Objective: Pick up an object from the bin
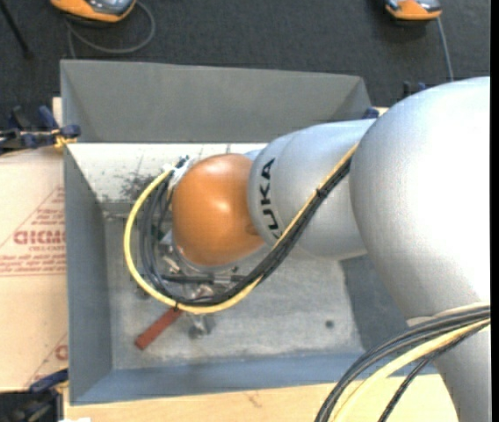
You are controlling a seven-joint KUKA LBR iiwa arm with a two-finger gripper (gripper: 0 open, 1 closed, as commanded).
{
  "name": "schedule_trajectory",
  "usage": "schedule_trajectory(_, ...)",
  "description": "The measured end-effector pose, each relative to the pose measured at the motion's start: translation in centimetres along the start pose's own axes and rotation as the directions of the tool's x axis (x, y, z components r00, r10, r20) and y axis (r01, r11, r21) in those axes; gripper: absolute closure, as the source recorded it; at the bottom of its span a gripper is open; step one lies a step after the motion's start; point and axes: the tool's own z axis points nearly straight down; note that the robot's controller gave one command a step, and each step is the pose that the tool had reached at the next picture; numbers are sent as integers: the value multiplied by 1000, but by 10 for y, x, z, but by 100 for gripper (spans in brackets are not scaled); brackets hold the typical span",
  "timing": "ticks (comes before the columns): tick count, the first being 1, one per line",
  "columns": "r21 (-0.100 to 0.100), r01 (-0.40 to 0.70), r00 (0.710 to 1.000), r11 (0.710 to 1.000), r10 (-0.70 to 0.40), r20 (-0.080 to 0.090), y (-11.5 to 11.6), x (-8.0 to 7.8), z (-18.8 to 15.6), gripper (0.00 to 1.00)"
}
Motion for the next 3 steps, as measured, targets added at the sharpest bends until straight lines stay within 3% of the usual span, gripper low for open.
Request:
schedule_trajectory(1,-1,-6,1000,1000,6,3,-1,-1,-1,0)
schedule_trajectory(2,-2,-8,1000,1000,8,2,-1,-1,-1,100)
schedule_trajectory(3,4,-17,1000,1000,17,5,-3,-2,-43,100)
